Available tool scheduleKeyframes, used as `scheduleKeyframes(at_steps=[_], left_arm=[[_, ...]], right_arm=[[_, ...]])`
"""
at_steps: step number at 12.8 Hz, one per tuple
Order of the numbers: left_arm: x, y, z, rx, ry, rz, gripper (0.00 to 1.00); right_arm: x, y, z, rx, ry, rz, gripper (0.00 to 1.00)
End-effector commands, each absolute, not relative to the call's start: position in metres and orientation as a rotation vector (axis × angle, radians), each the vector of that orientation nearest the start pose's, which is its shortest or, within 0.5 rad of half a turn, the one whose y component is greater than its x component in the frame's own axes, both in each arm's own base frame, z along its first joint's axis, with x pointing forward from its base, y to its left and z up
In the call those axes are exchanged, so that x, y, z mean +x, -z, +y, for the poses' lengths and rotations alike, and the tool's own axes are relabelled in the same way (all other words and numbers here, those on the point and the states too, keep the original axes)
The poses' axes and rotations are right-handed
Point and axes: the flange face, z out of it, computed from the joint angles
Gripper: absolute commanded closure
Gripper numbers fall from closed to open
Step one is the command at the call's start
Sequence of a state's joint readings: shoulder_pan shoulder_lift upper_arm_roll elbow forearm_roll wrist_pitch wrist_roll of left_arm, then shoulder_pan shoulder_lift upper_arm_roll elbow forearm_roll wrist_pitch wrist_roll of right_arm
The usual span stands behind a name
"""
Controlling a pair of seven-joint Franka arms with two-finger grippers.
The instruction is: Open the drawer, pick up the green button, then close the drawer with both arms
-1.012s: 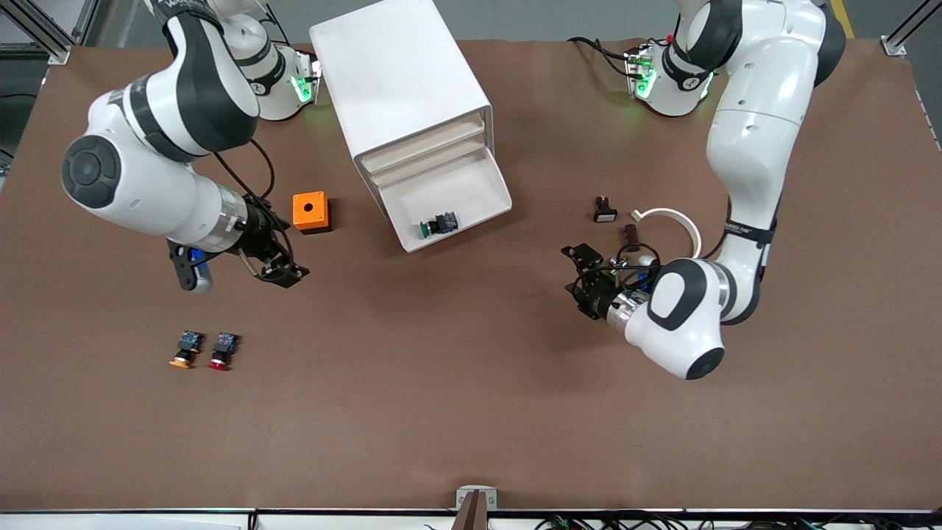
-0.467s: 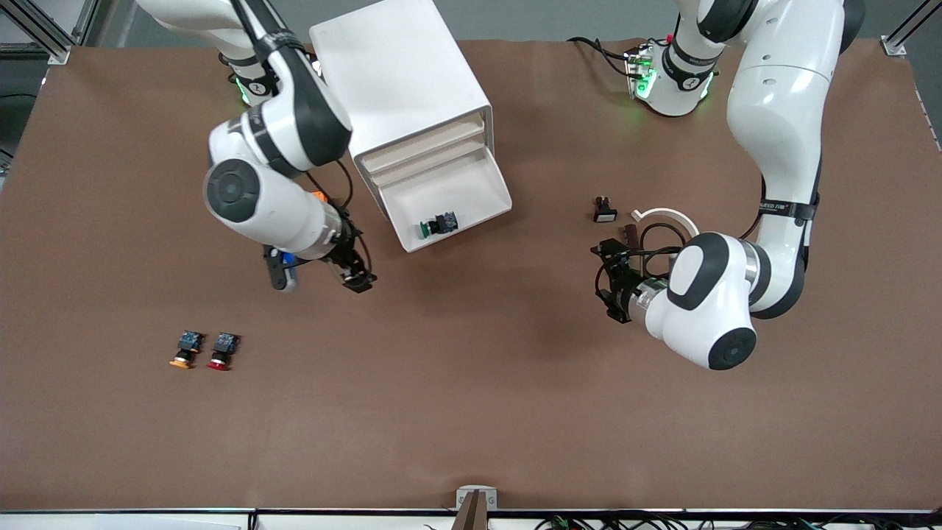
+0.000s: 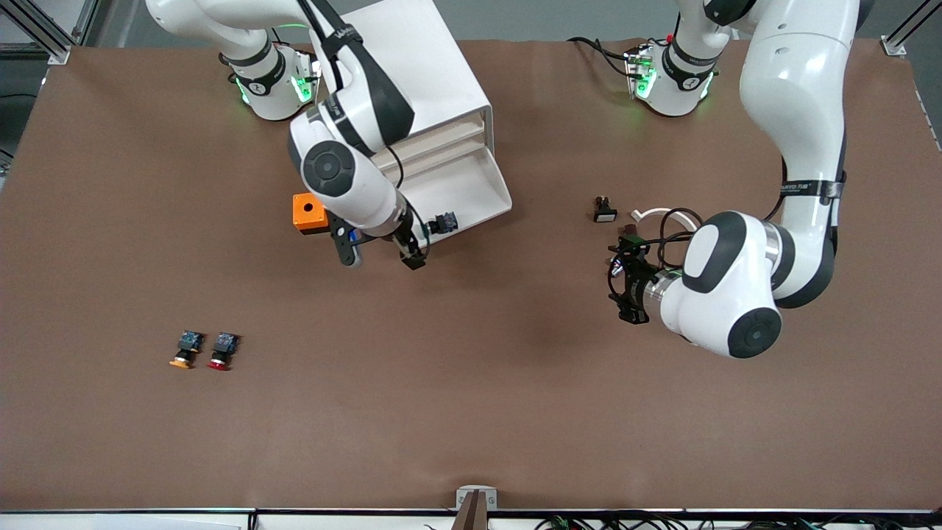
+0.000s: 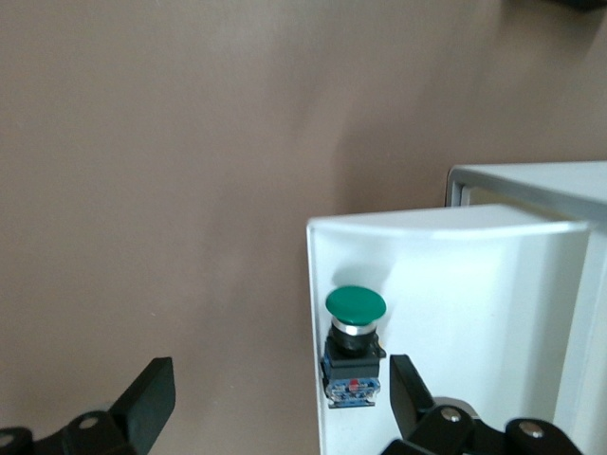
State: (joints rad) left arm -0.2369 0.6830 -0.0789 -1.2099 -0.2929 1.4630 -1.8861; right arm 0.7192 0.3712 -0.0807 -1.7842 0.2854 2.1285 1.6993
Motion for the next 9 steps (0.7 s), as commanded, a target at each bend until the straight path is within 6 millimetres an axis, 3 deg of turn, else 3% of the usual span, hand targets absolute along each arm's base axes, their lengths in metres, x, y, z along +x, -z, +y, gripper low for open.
scheduleKeyframes(at_steps=[1,7,9], left_arm=[[0.648,-0.369,-0.229,2.398,0.748,2.215,0.01],[0.658,-0.372,-0.233,2.495,0.660,1.973,0.01],[0.661,-0.374,-0.235,2.531,0.637,1.880,0.01]], right_arm=[[0.480,-0.326,0.405,-2.506,-0.302,1.757,0.00],[0.447,-0.293,0.420,-2.519,-0.252,1.713,0.01],[0.444,-0.290,0.419,-2.519,-0.248,1.712,0.05]])
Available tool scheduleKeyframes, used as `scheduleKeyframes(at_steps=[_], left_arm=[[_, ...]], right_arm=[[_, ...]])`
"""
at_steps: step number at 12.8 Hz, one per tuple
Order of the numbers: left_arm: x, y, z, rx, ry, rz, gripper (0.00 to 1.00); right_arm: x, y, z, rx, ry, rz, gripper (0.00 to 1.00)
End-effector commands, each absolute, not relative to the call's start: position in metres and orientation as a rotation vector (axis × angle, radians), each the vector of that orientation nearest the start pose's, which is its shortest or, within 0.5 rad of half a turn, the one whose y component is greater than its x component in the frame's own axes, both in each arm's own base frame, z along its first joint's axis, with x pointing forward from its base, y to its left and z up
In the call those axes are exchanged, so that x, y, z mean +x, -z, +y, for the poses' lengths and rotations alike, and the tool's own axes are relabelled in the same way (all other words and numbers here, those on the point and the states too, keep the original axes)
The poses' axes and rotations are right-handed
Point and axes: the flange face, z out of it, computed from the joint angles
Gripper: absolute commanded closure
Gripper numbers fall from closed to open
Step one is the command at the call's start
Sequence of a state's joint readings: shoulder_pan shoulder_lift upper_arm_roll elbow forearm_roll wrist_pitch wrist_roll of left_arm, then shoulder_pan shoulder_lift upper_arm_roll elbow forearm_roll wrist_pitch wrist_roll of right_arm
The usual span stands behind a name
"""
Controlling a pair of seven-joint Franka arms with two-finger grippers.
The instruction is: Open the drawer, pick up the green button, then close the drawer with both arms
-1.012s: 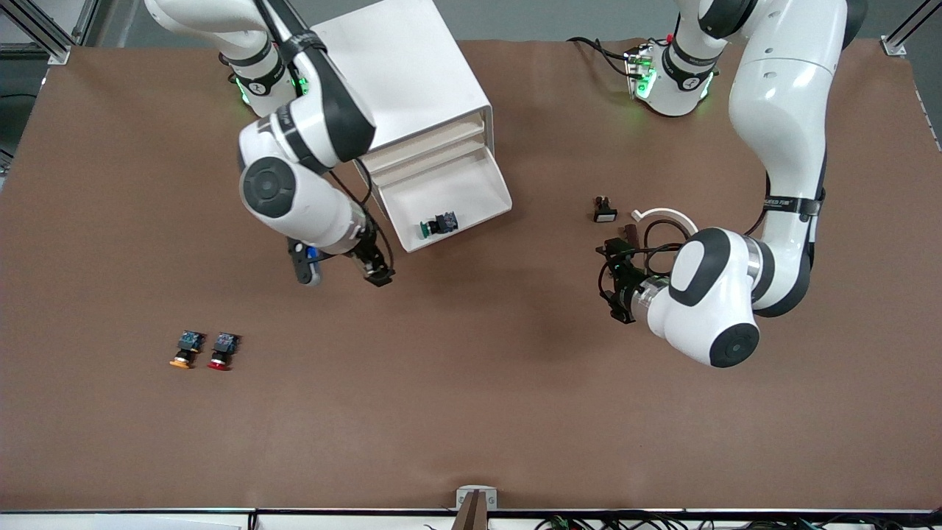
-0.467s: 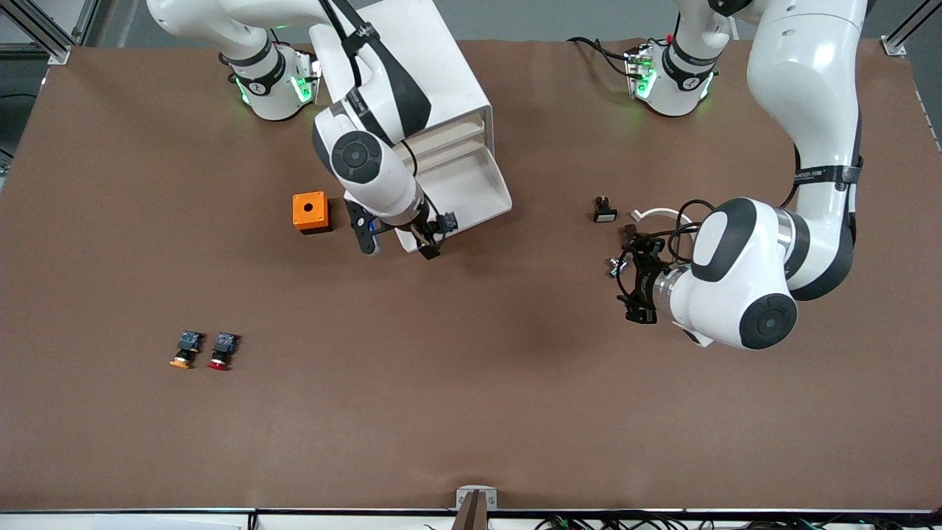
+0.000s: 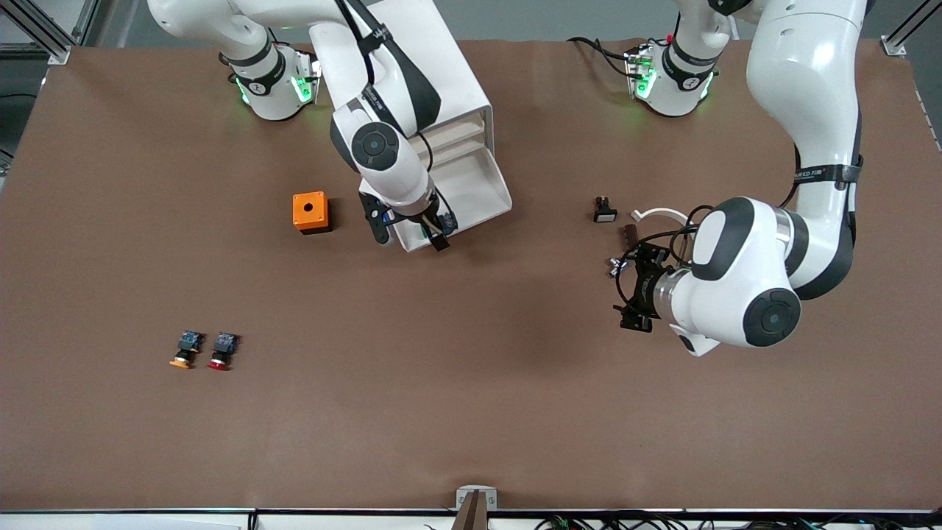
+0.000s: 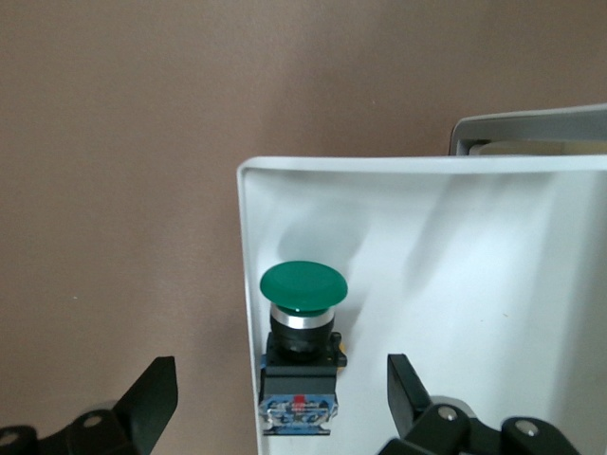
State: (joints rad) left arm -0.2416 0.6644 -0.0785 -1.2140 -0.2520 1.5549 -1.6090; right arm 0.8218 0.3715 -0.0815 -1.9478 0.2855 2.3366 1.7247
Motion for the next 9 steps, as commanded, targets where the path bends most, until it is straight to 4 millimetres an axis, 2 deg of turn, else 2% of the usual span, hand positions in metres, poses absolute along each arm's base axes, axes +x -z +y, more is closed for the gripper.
scheduleKeyframes(at_steps=[1,4,7,9], left_arm=[[0.6625,-0.3730,-0.2345,-2.449,-0.602,-1.767,0.01],[0.6641,-0.3747,-0.2348,-2.539,-0.592,-1.687,0.01],[0.6647,-0.3757,-0.2330,-2.599,-0.593,-1.617,0.01],[0.6650,-0.3747,-0.2330,-2.617,-0.594,-1.595,0.01]], right_arm=[[0.4442,-0.2906,0.4205,-2.518,-0.246,1.708,0.08],[0.4405,-0.2901,0.4254,-2.521,-0.240,1.693,0.17],[0.4382,-0.2813,0.4284,-2.525,-0.230,1.686,0.24],[0.4378,-0.2818,0.4293,-2.527,-0.231,1.683,0.33]])
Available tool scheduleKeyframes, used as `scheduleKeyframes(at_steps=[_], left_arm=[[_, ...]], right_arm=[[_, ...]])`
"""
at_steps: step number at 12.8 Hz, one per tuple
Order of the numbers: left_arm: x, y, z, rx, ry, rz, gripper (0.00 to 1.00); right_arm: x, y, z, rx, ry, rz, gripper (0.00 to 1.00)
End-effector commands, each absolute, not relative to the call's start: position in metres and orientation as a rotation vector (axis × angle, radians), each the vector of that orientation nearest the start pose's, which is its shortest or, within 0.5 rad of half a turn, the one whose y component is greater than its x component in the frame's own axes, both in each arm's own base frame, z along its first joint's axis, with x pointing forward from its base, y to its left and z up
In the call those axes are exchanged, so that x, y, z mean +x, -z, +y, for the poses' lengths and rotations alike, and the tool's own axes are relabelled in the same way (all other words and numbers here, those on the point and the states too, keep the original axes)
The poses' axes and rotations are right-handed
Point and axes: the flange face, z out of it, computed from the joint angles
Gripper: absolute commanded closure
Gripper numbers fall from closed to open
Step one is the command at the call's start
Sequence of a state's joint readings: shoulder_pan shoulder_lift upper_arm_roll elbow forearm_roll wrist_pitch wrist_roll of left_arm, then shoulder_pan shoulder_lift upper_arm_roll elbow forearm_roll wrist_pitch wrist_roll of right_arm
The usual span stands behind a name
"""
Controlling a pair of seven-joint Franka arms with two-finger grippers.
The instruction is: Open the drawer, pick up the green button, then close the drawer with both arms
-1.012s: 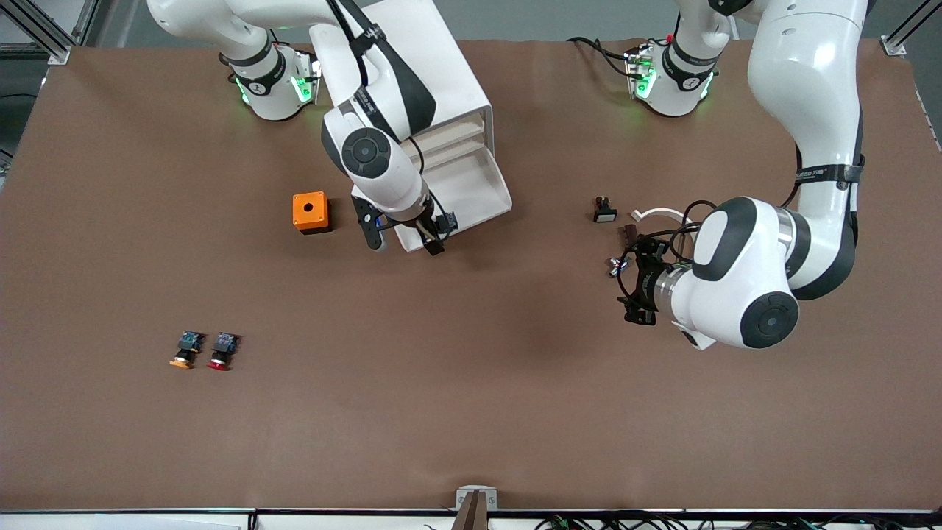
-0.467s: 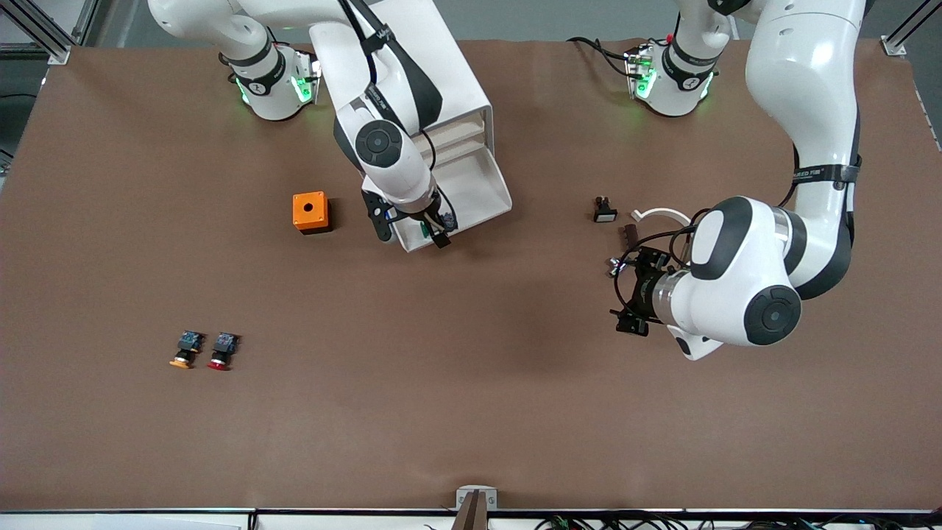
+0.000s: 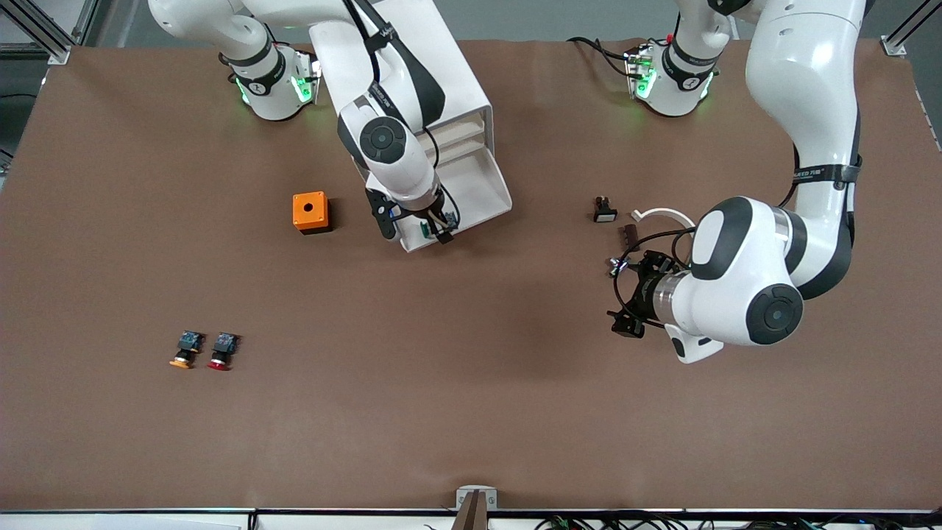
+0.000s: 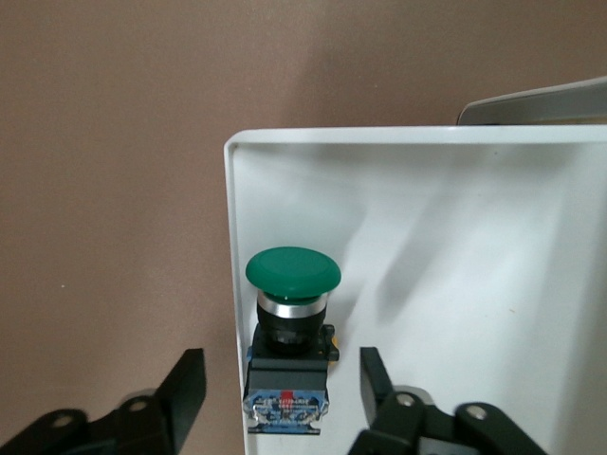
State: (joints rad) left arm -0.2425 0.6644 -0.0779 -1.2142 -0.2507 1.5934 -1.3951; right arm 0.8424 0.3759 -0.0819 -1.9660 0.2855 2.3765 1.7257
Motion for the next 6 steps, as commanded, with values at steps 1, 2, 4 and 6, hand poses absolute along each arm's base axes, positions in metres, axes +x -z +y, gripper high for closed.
scheduleKeyframes(at_steps=[1,2,4,6], left_arm=[[0.665,-0.376,-0.233,-2.620,-0.576,-1.588,0.01],[0.665,-0.378,-0.234,-2.626,-0.547,-1.575,0.01],[0.662,-0.383,-0.243,-2.641,-0.487,-1.528,0.01],[0.662,-0.383,-0.246,-2.649,-0.479,-1.529,0.01]], right_arm=[[0.437,-0.280,0.430,-2.533,-0.230,1.678,0.38],[0.437,-0.279,0.429,-2.536,-0.230,1.678,0.44],[0.437,-0.277,0.429,-2.542,-0.232,1.676,0.55],[0.437,-0.278,0.429,-2.551,-0.229,1.663,0.67]])
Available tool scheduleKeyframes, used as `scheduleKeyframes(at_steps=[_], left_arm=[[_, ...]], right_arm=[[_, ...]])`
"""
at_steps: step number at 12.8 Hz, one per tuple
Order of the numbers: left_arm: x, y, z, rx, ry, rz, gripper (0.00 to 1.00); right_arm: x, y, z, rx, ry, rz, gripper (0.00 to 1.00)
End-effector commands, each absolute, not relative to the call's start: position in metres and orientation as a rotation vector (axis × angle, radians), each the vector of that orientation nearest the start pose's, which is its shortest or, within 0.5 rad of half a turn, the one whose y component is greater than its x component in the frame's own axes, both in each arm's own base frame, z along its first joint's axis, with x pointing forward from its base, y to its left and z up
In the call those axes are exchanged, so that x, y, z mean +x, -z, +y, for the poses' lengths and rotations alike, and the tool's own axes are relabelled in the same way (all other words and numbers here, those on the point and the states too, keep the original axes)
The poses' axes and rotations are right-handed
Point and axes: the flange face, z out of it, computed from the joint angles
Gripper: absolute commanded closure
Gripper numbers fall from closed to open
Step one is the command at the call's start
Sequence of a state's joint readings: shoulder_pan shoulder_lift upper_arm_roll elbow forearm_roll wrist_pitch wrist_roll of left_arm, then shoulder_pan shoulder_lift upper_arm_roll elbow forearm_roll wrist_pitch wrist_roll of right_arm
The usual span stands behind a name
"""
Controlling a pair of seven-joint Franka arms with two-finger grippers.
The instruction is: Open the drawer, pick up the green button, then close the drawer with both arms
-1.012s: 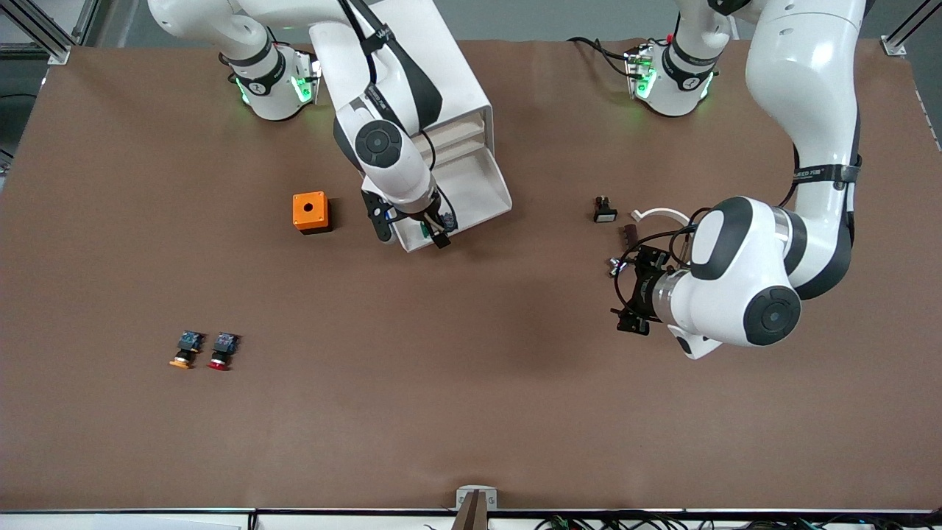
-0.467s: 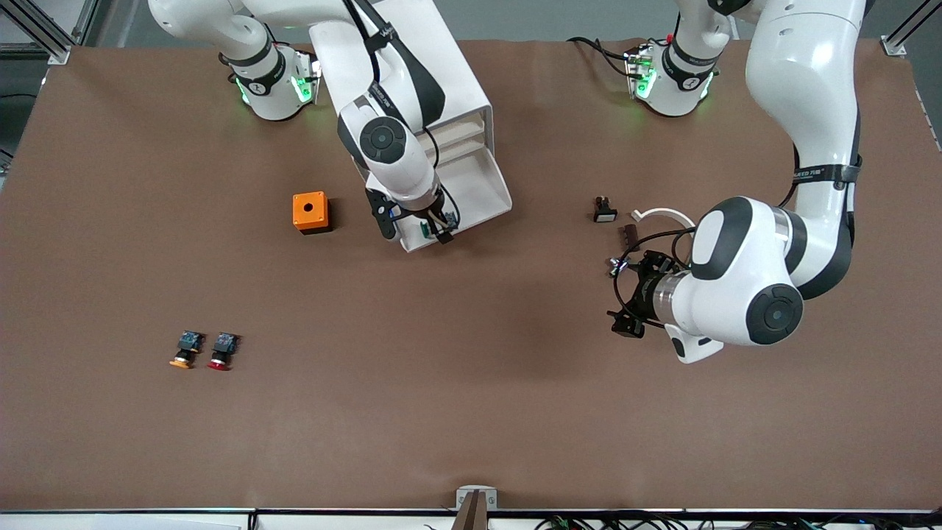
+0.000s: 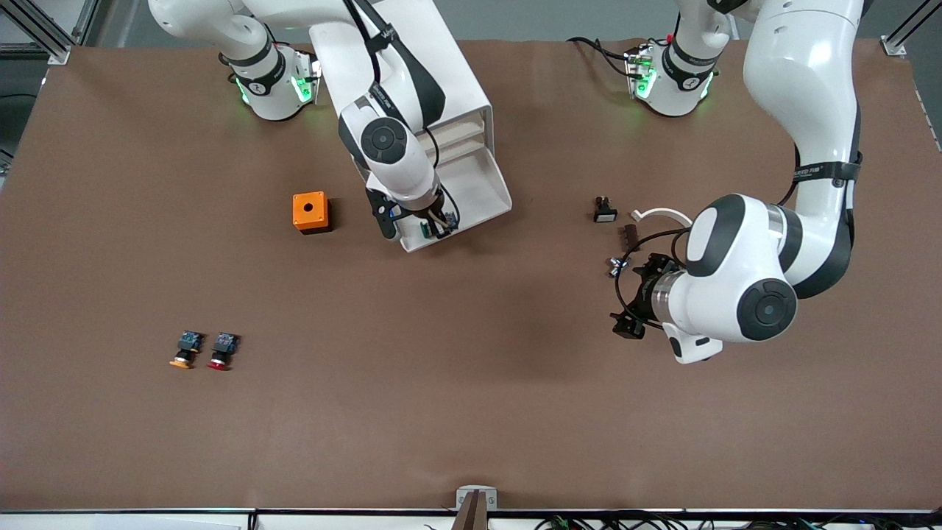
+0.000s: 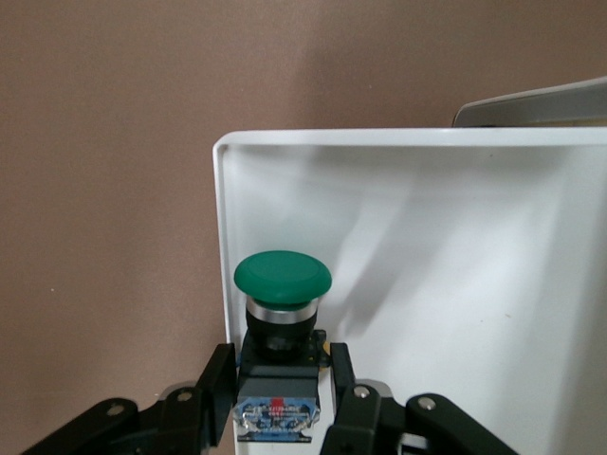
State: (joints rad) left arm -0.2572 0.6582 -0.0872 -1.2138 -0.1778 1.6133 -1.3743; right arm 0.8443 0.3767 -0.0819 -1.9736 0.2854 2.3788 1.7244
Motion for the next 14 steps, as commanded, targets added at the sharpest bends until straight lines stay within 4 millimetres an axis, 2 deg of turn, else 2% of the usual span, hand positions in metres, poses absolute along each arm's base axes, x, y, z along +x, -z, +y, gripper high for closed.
scheduleKeyframes(at_steps=[1,2,4,6,8,9,10,12,14], left_arm=[[0.660,-0.384,-0.250,-2.653,-0.474,-1.520,0.01],[0.660,-0.384,-0.250,-2.653,-0.473,-1.519,0.01],[0.662,-0.386,-0.248,-2.659,-0.463,-1.529,0.01],[0.660,-0.400,-0.248,-2.670,-0.444,-1.543,0.01],[0.659,-0.400,-0.249,-2.668,-0.446,-1.543,0.01],[0.659,-0.398,-0.250,-2.674,-0.449,-1.530,0.01],[0.659,-0.395,-0.252,-2.678,-0.451,-1.524,0.01],[0.658,-0.392,-0.270,-2.717,-0.415,-1.508,0.01],[0.658,-0.386,-0.277,-2.772,-0.411,-1.431,0.01]], right_arm=[[0.437,-0.279,0.429,-2.556,-0.225,1.656,0.76],[0.437,-0.279,0.429,-2.568,-0.226,1.638,0.85],[0.438,-0.288,0.430,-2.586,-0.243,1.626,0.93],[0.447,-0.308,0.430,-2.629,-0.270,1.589,0.98],[0.463,-0.333,0.424,-2.708,-0.296,1.467,0.99],[0.478,-0.350,0.419,-2.745,-0.282,1.380,1.00],[0.491,-0.363,0.411,-2.789,-0.257,1.299,1.00],[0.520,-0.385,0.381,-2.896,-0.222,1.125,1.00],[0.549,-0.394,0.336,-2.982,-0.231,0.934,1.00]])
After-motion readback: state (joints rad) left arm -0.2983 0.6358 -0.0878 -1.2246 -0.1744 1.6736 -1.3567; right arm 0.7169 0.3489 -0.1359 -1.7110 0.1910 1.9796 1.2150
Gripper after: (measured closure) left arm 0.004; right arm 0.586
